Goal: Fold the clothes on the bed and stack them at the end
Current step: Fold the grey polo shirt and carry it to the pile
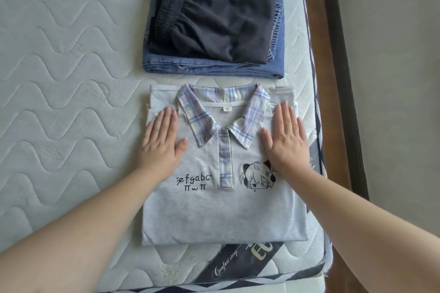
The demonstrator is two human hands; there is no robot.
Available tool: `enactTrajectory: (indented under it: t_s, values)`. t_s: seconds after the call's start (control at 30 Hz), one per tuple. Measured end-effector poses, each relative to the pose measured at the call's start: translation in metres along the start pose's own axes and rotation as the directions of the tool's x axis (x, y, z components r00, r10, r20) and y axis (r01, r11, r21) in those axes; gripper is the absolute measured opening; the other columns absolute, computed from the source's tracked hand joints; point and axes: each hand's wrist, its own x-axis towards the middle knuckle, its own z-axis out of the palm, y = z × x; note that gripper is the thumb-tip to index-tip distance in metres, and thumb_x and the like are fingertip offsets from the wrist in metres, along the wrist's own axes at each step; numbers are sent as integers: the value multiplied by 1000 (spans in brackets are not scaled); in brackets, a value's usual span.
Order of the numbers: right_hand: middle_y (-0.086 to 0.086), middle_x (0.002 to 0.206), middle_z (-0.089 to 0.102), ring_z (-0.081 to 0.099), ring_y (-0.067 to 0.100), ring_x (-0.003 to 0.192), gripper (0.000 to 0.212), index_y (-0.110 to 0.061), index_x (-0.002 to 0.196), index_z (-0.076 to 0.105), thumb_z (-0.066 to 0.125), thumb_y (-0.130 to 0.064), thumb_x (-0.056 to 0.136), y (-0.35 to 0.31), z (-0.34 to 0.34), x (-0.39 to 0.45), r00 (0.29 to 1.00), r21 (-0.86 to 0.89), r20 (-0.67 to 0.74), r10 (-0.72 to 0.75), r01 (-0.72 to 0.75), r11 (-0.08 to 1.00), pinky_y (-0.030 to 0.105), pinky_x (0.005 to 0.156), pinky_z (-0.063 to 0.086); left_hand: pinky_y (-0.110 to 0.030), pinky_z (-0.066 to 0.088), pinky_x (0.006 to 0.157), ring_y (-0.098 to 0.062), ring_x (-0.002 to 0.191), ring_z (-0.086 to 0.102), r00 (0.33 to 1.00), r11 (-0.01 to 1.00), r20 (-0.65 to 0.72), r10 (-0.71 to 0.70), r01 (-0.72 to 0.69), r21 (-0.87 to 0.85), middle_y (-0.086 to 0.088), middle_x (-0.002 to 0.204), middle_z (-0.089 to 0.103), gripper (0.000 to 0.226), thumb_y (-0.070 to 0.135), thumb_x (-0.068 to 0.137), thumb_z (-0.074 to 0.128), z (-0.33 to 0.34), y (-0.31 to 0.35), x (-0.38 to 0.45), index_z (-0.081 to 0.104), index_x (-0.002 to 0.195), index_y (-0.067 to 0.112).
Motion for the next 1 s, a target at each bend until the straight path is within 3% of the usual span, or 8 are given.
enactTrajectory:
  t_s: [0.07, 0.17, 0.3, 0.43, 0.53, 0.63, 0.8, 1.0]
  values:
    - [-1, 163, -18, -18, 11, 149, 73, -17, 155, -14, 4, -61, 100, 5, -2, -3, 999, -1, 6, 42, -42, 999, 35, 123, -5, -35, -9, 122, -18, 152, -8, 998, 999, 44, -46, 45, 21, -7, 165, -7, 84, 62, 91, -7, 4, -4, 0, -4, 155, 8]
    - [0, 164, -14, -13, 12, 150, 72, -15, 155, -12, 6, -58, 100, -6, -7, -27, 995, 36, -36, 97, -96, 995, 34, 123, -5, -38, -2, 123, -21, 152, -2, 987, 988, -58, -148, 145, -52, -10, 165, -1, 79, 54, 95, 10, -2, 9, -11, 3, 156, 5]
    - [3, 164, -2, -1, 16, 152, 66, -11, 157, 3, 15, -48, 104, -51, 12, -103, 994, 93, -73, -87, 93, 991, 34, 122, 0, -38, 8, 122, -24, 151, 9, 994, 982, -66, -90, 78, -174, -14, 163, 8, 70, 43, 100, 22, 11, 74, -72, 9, 155, 2]
    - [8, 160, 25, 21, 20, 149, 59, -9, 153, 29, 32, -37, 101, -59, 40, -169, 985, 108, -50, -163, 168, 980, 40, 121, 19, -43, 23, 119, -24, 147, 28, 998, 995, -42, -46, 42, -91, -11, 160, 28, 60, 37, 101, 29, 40, 105, -143, 30, 153, 7]
    - [4, 163, 17, 14, 19, 151, 60, -15, 156, 20, 28, -42, 104, -37, 46, -195, 977, 49, 39, -212, 210, 976, 40, 122, 14, -45, 23, 119, -24, 150, 21, 1000, 999, 1, 10, -10, -37, -5, 163, 22, 59, 36, 102, 31, 52, 89, -186, 24, 155, 12]
    - [2, 164, 9, 7, 17, 152, 66, -17, 158, 12, 26, -51, 103, -7, 45, -209, 986, 22, 100, -133, 131, 991, 36, 123, 6, -45, 22, 120, -25, 150, 20, 999, 999, 23, 32, -32, -19, -8, 163, 19, 61, 39, 103, 31, 56, 70, -207, 20, 156, 12]
    - [2, 165, 1, 1, 16, 152, 72, -13, 157, 6, 26, -54, 102, 35, 39, -235, 980, -20, 195, -24, 28, 999, 34, 123, 8, -43, 20, 120, -26, 149, 22, 976, 984, 134, -173, 176, -14, -12, 162, 19, 71, 48, 99, 27, 41, 43, -225, 21, 155, 4]
    - [4, 164, -4, 1, 18, 152, 72, -11, 157, 2, 18, -53, 101, 34, 5, -259, 917, -64, 398, -20, 49, 997, 33, 123, 4, -40, 14, 123, -15, 152, 0, 886, 987, 444, -136, 160, -17, 0, 164, -11, 72, 46, 100, 27, 14, 28, -260, 0, 158, 13]
